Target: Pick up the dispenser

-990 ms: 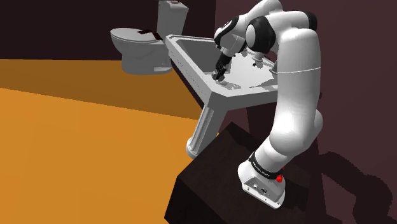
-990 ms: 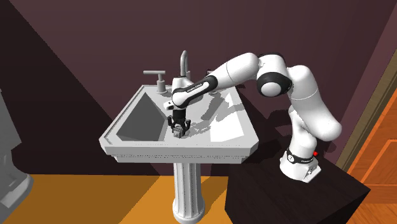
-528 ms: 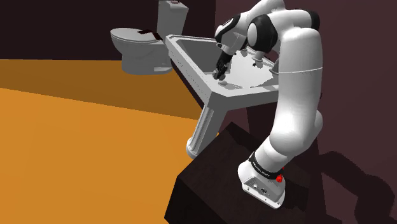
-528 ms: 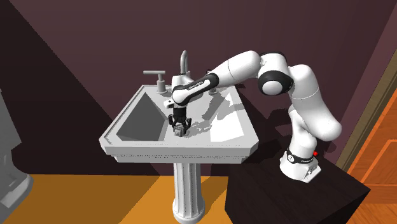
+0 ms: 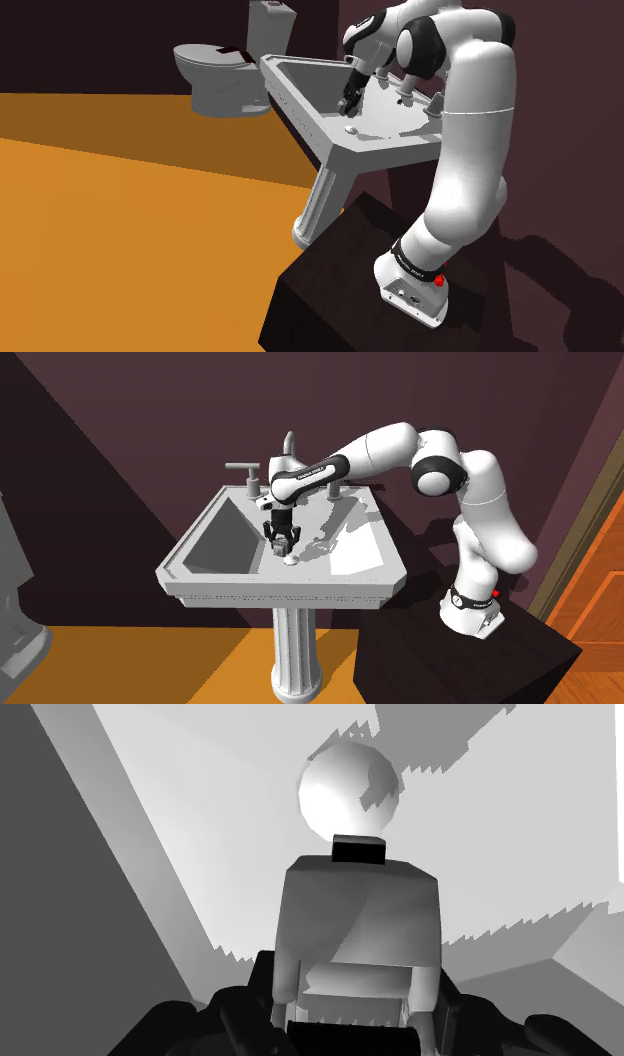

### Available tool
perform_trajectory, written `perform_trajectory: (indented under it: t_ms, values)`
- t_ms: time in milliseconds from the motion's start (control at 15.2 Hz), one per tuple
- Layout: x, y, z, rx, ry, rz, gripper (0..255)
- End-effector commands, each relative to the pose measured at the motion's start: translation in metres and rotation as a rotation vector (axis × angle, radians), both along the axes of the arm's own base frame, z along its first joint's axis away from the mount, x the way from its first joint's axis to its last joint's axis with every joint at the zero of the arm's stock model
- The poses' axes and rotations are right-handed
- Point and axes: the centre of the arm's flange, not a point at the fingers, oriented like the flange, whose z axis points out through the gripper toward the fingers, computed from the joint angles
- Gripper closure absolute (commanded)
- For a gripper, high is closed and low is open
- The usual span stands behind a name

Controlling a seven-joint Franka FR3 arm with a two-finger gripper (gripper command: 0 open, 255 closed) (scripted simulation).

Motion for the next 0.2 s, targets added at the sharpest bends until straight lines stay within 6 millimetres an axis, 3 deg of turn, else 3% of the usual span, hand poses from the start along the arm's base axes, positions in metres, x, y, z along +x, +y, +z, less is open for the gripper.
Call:
perform_trajectory:
  t_ms: [0,132]
  values:
    - [-0.0081,-0.0089,0.0166,-0.011,-0.010,-0.016,255]
    - [-0.0081,-0.0089,0.0174,-0.011,-0.010,-0.016,255]
